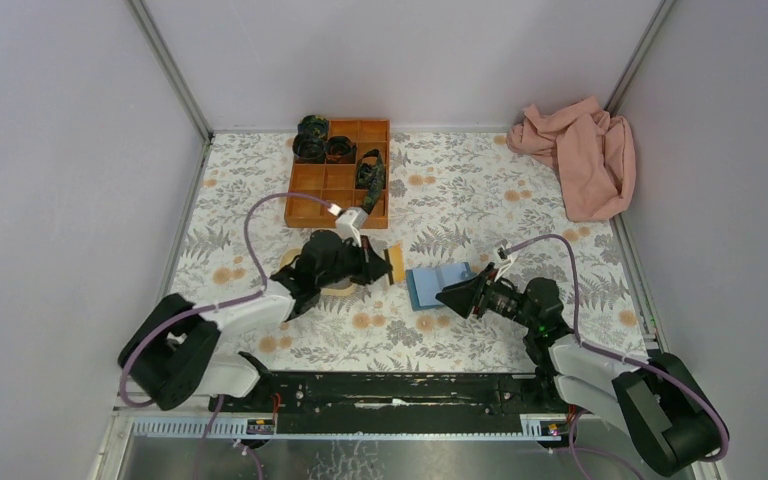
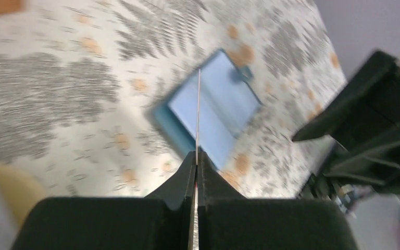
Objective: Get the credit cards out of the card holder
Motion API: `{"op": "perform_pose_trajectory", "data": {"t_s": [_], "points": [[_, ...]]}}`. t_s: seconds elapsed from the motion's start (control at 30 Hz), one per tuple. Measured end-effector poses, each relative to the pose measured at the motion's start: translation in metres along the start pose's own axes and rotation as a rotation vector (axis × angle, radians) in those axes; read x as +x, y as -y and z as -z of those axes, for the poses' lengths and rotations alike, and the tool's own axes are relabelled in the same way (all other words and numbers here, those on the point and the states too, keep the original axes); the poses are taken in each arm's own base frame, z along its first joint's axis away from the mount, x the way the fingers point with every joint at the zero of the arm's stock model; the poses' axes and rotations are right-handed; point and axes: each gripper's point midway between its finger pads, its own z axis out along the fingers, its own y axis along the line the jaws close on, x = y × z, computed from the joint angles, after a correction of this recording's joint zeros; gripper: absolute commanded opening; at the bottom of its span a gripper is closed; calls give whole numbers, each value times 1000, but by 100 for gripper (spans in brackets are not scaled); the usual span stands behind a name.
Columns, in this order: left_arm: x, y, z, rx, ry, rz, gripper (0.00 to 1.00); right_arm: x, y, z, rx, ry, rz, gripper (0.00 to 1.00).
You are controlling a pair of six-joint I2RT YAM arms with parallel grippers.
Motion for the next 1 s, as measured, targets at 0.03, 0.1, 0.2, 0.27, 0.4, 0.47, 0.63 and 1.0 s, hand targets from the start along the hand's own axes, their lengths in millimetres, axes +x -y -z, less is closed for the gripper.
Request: {"op": "perform_pose_trajectory", "data": {"t_s": [0.03,0.1,0.2,0.27,0.4,0.47,0.63,1.0], "points": [[-6,-9,4,-66,28,-3,0,1,3,0,16,-1,-1,52],[-18,-24,16,-185,83,-10,0,4,8,1,39,-13,-8,52],[-34,-42,38,-345,157,-11,0,8,12,1,56,-26,-21,52],[-44,-53,51,-456,176,-4,0,12,16,0,67,-40,-33,52],[-62,-63,69,-618,179,11,0,14,18,-1,74,-52,-44,52],[-71,-65,78,-686,181,20,0,13,18,-2,73,-53,-44,52],[-69,-87,103,-873,175,16,0,14,18,-2,70,-57,-45,52],[-62,-108,135,-1220,94,-95,0,14,19,-3,78,-67,-54,51]]}}
